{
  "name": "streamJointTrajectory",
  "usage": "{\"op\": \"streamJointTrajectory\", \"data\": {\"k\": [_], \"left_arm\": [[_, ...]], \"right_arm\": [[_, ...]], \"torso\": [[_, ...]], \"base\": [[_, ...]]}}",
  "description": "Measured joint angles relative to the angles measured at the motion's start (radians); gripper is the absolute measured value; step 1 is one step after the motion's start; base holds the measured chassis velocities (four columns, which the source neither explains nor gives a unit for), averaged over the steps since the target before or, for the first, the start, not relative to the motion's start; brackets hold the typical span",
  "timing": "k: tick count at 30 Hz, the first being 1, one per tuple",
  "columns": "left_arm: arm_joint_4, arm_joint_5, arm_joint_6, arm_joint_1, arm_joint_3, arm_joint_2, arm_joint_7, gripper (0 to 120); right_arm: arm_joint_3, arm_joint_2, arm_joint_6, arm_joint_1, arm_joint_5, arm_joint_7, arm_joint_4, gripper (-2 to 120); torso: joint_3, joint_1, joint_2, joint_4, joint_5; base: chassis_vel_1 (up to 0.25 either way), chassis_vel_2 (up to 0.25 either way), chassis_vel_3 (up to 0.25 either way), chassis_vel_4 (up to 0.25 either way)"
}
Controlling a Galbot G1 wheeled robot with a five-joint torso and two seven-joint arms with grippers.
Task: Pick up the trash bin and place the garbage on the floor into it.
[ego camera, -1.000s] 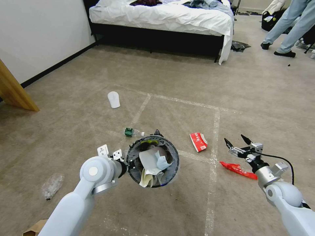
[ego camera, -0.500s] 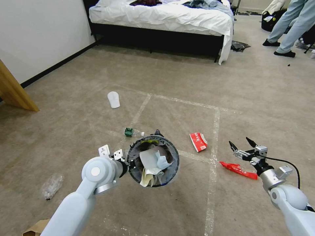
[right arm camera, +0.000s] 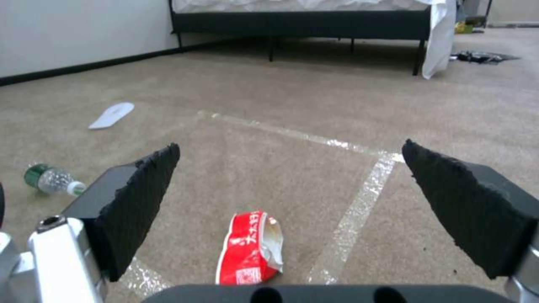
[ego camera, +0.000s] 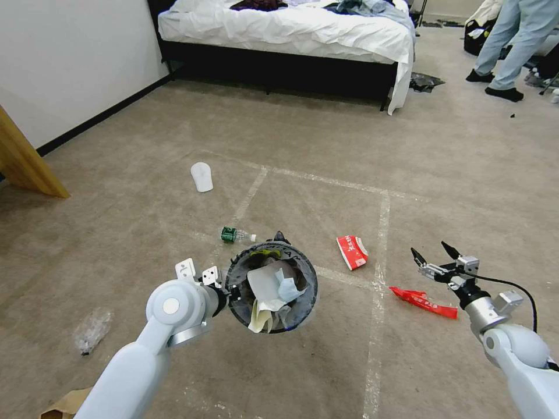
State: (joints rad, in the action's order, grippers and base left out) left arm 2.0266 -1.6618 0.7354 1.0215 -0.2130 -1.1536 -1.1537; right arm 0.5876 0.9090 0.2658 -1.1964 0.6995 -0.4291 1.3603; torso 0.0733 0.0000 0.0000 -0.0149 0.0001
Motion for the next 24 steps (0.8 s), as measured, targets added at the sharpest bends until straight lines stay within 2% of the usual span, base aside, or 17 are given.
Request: {"op": "streamJointTrajectory", "data": {"k": [10,18,24], "left_arm": [[-0.001,0.004,0.000,0.005,0.001,-0.002,0.003,0],[-0.004,0.011,0.000,0.005,0.005,-0.002,0.011,0],[-0.004,0.016,0.000,0.010,0.006,-0.003,0.015,0]], "right_arm": [[0.004,0.005,0.002,0.002,-0.007,-0.008,-0.041,100],[-0.019,0.005,0.015,0.039,-0.017,-0.049,-0.153,100],[-0.075,-0.033,0.005,0.087,-0.012,-0.076,-0.216,100]], "torso": [[0.000,0.000,0.000,-0.0001,0.0000],[0.000,0.000,0.000,-0.0001,0.0001],[0.000,0.000,0.000,0.0000,0.0001]], "base": [[0.000,0.000,0.000,0.000],[0.000,0.000,0.000,0.000],[0.000,0.000,0.000,0.000]]}}
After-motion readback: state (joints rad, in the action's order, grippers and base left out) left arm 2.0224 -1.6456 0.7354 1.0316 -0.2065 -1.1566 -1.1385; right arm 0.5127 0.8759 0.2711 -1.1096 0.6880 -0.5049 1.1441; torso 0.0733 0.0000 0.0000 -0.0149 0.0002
